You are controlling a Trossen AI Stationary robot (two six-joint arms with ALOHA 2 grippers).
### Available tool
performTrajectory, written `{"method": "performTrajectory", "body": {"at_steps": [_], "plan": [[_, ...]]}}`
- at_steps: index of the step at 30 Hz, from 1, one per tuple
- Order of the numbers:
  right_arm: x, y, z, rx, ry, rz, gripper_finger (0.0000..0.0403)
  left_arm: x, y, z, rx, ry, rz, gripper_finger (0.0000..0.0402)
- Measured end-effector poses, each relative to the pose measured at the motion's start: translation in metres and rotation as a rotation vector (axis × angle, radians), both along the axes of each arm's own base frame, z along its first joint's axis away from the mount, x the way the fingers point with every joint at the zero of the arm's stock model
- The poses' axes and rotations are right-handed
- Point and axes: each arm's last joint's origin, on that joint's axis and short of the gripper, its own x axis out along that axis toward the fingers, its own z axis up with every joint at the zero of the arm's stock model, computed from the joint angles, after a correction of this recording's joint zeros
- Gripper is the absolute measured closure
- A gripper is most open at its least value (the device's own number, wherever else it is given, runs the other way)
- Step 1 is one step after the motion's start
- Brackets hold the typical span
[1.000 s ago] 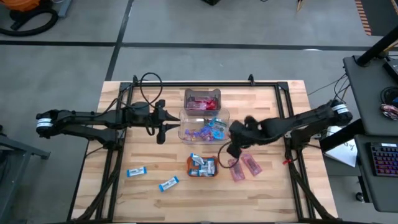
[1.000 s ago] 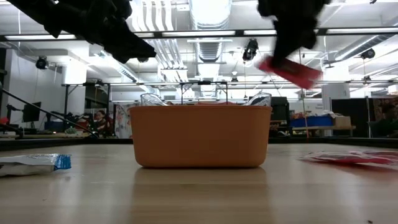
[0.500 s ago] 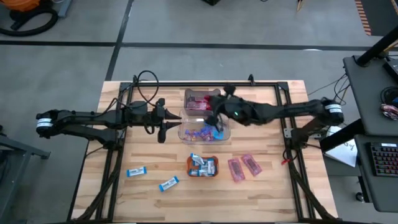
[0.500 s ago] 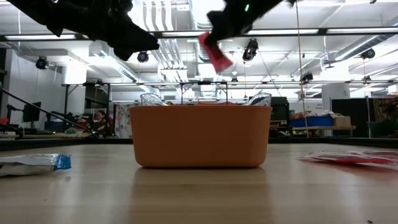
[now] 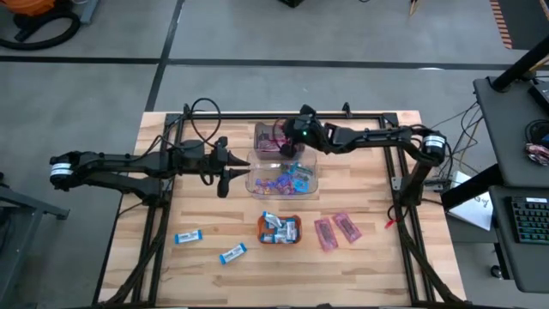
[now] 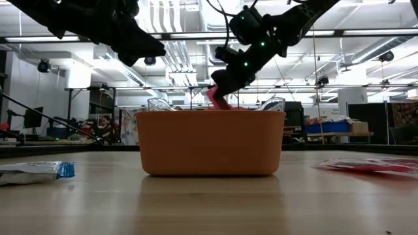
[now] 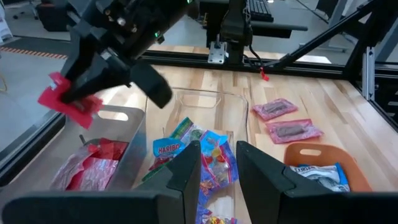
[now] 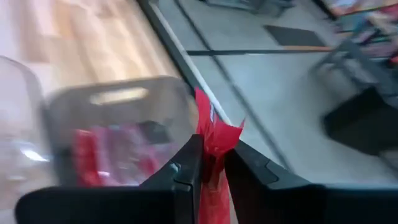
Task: Sort candy
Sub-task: Put the red candy into the black transparent bin
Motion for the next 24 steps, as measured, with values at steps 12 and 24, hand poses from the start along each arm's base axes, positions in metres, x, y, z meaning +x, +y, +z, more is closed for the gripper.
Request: {"method": "performTrajectory", "body": {"at_steps": [12, 24], "plan": [[-0.0050, -0.0067, 0.0066, 0.098, -0.073, 0.029, 0.0335, 0.0001, -0.0004, 0.0000, -0.055, -0.006, 0.013, 0.0315], [-0.0068, -0.0069, 0.0031, 0.132, -0.043, 0.046, 0.0335, 0.0002, -0.0008, 0.0001, -0.075, -0.009, 0.017, 0.0315]]}}
